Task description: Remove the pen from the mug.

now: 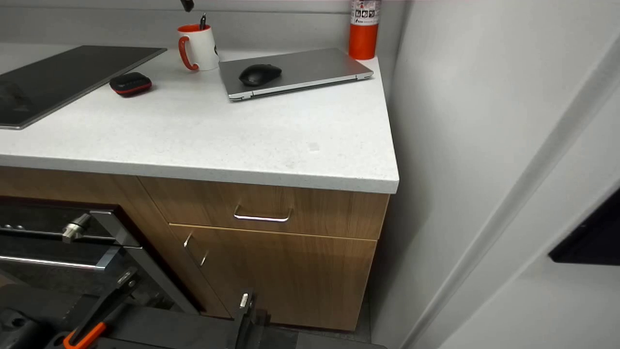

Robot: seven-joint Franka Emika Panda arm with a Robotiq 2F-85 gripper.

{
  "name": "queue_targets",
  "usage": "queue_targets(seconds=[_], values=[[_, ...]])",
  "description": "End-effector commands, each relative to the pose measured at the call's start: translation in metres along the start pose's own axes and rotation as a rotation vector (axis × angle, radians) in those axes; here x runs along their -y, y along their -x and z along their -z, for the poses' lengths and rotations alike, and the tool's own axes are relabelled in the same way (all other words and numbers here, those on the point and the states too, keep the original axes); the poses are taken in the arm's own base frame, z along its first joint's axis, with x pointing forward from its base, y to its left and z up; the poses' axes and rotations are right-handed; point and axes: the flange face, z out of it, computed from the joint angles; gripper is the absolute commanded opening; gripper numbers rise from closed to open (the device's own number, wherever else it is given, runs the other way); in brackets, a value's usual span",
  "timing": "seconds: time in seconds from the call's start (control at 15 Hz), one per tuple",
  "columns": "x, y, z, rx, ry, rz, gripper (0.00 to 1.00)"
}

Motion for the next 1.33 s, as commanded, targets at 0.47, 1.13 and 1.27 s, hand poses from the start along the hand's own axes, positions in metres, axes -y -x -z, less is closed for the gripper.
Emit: queue_targets(seconds=[0.47, 1.13, 1.27], values=[[0.009, -0.013, -0.02, -0.003, 0.002, 0.0, 1.0], [0.032, -0.05, -0.058, -0.094, -0.057, 0.041, 1.0], [0.04, -0.057, -0.067, -0.12, -0.067, 0.06, 1.0]])
